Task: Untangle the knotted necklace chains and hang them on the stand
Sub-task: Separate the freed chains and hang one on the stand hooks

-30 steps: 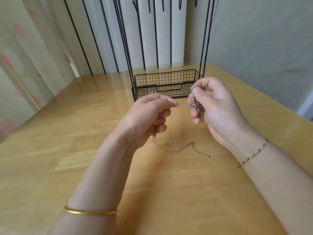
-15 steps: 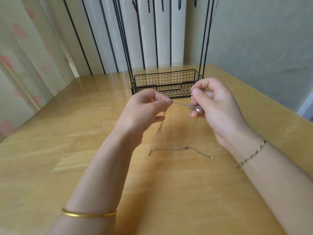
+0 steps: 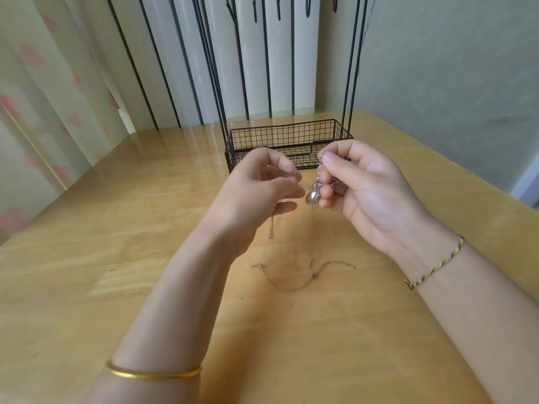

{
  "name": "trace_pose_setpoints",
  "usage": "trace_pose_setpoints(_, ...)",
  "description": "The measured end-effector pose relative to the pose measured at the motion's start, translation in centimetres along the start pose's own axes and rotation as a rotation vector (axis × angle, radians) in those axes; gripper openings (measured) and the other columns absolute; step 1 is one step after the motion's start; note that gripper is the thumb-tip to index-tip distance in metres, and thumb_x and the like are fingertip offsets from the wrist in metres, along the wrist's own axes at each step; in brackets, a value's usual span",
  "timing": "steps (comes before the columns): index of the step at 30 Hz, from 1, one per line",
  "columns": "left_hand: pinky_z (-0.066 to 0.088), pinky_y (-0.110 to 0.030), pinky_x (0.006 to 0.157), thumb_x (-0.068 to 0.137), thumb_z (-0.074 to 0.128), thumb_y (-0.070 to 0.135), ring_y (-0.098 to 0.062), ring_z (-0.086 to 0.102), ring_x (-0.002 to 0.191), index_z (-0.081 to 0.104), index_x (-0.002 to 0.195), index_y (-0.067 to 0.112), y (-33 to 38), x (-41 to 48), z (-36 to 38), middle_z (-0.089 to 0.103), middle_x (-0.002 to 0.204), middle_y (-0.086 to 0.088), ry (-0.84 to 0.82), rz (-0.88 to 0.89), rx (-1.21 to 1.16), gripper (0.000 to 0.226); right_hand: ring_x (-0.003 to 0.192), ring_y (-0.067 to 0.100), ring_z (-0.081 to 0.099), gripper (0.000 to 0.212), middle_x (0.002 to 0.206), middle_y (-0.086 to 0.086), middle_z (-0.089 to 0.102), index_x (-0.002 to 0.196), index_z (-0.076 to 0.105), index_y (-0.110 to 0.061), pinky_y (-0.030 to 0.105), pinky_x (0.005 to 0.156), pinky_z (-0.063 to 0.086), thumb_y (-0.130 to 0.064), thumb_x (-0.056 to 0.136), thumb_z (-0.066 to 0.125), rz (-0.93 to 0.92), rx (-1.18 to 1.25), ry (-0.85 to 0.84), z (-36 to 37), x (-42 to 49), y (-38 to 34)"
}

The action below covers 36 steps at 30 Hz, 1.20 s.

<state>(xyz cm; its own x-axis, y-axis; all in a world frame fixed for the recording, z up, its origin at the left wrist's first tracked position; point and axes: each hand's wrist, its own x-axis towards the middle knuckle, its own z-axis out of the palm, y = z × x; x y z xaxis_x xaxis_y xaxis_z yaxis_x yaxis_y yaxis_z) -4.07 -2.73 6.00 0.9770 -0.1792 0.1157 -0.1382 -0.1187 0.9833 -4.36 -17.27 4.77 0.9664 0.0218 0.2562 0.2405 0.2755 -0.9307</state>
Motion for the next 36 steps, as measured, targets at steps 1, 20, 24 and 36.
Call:
trace_pose_setpoints(1, 0.053, -0.039, 0.084, 0.087, 0.057, -0.001, -0.022, 0.065, 0.088, 0.056, 0.084, 0.015, 0.02, -0.02, 0.10, 0.063, 0.096, -0.009, -0.026, -0.008, 0.044, 0.016, 0.047, 0.011, 0.049, 0.011, 0.058, -0.001, 0.054, 0.085, 0.054, -0.011, 0.024, 0.045, 0.044, -0.005, 0.093, 0.049, -0.001, 0.000, 0.000, -0.02, 0.00, 0.02)
trace_pose_setpoints(20, 0.046, -0.028, 0.078, 0.087, 0.063, 0.017, -0.009, 0.053, 0.072, 0.062, 0.076, 0.014, -0.17, -0.26, 0.80, 0.060, 0.076, 0.002, -0.032, 0.070, 0.191, 0.011, 0.049, 0.010, 0.042, 0.009, 0.062, -0.003, 0.055, 0.084, 0.056, -0.013, 0.022, 0.046, 0.035, -0.008, 0.090, 0.051, -0.098, -0.060, -0.038, -0.05, -0.01, 0.04)
trace_pose_setpoints(24, 0.043, -0.019, 0.068, 0.087, 0.061, 0.013, -0.005, 0.050, 0.067, 0.061, 0.078, 0.010, -0.21, -0.19, 0.81, 0.057, 0.071, 0.005, -0.014, 0.114, 0.188, 0.009, 0.049, 0.010, 0.044, 0.008, 0.061, -0.003, 0.055, 0.085, 0.056, -0.013, 0.023, 0.047, 0.037, -0.009, 0.089, 0.051, -0.090, -0.061, -0.045, -0.02, -0.09, -0.01)
trace_pose_setpoints(36, 0.043, -0.015, 0.062, 0.082, 0.063, 0.007, -0.007, 0.055, 0.069, 0.061, 0.074, 0.005, -0.16, 0.08, 0.23, 0.065, 0.072, 0.003, 0.120, 0.214, 0.134, 0.008, 0.065, 0.012, 0.055, 0.015, 0.061, -0.006, 0.057, 0.085, 0.065, -0.012, 0.032, 0.073, 0.049, 0.001, 0.083, 0.059, -0.017, -0.259, -0.019, -0.11, -0.25, -0.45)
